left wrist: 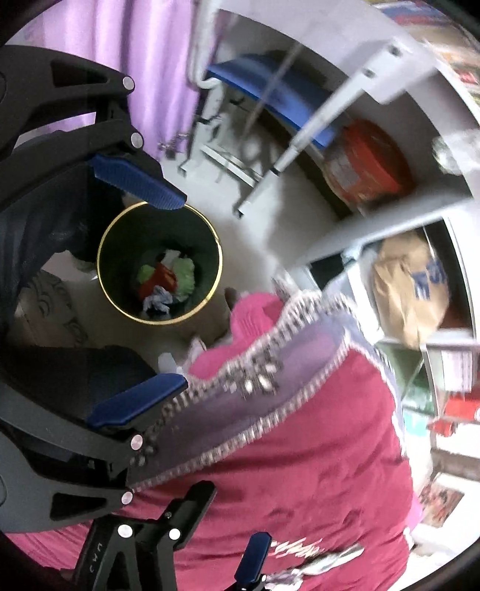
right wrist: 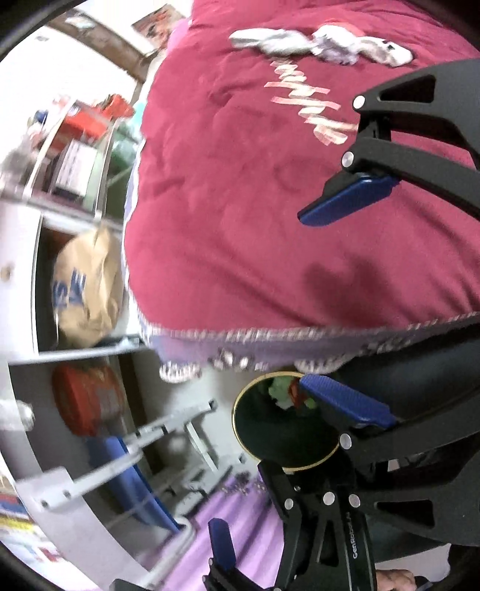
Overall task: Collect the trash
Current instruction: 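Swing both tools back over the bedspread toward the remaining items, then grasp the crumpled paper ball with the left tool while the right tool grasps the white-black sock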
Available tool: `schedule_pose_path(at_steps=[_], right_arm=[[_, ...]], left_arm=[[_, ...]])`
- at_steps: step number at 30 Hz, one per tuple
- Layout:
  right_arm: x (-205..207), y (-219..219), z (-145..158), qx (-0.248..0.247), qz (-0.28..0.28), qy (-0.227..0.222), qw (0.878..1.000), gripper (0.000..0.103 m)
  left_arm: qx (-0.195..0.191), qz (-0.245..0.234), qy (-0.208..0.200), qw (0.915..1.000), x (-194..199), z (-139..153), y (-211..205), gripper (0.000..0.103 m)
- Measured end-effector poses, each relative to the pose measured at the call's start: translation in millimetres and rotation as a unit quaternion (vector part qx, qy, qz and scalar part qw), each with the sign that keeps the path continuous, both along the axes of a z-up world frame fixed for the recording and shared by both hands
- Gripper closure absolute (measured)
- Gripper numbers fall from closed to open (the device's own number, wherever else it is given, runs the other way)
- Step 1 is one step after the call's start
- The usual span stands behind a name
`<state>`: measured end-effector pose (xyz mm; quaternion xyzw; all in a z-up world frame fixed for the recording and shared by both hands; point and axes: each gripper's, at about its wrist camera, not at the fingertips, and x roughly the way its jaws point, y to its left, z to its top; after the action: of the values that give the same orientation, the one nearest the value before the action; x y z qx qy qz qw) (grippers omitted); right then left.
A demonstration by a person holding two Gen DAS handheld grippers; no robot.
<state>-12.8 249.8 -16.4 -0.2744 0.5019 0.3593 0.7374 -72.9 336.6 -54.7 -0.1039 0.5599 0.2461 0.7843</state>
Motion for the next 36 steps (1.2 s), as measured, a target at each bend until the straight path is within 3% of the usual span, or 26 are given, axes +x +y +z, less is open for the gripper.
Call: schedule_pose_path(at_steps=[10, 22, 27, 36], right_arm=[[30.5, -54.5, 17.2, 0.009, -0.089, -0.015, 0.996, 0.018], [71.3, -139.0, 16.4, -0.003, -0.230, -0.010, 0.973, 0.018], [81.9, -178.2, 16.9, -0.006, -0.286, -0.015, 0.958, 0.018], [101.5, -241.0, 21.1, -0.014, -0.365, -0.038, 0.930, 0.016]], left_arm=[[0.024, -0.099, -0.004, 0.9948, 50.7, 16.2, -42.4, 0.011], [0.029, -0.227, 0.007, 0.9735, 118.8, 13.5, -95.5, 0.011], [0.021, -0.289, 0.015, 0.9570, 146.8, 11.8, -128.7, 0.011], [0.033, -0.403, 0.025, 0.9142, 188.0, 13.6, -197.1, 0.011]])
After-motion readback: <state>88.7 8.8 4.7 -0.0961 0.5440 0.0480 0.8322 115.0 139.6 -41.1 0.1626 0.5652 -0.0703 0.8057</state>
